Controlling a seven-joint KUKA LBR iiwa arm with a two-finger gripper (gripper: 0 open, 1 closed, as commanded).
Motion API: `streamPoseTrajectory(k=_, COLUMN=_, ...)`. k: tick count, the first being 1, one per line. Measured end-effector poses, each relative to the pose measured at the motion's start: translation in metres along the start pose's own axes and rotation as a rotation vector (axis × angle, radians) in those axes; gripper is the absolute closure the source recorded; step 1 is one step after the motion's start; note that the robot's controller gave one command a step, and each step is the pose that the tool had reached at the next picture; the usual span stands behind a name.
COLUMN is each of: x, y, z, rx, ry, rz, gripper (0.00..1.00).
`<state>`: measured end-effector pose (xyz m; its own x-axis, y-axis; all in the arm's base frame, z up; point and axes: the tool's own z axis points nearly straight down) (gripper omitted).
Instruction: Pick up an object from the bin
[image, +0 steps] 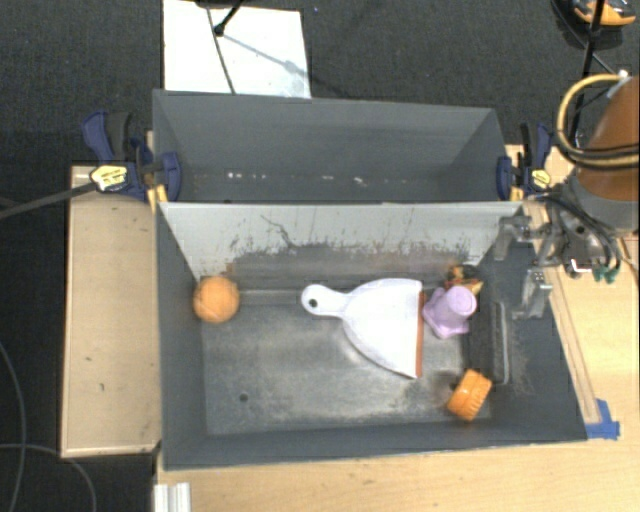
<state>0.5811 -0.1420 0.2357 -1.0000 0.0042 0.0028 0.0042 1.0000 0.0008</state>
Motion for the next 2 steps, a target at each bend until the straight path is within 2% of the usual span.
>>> streamPoseTrajectory(k=1, x=-0.001, y=0.001, z=-0.005, rx=0.001, ry=-0.007, rz=-0.003, gripper=0.0)
streamPoseTrajectory(k=2, x=0.012, y=-0.003, z=0.032, rx=0.003, ry=-0.014, rz=-0.015, gripper=0.0)
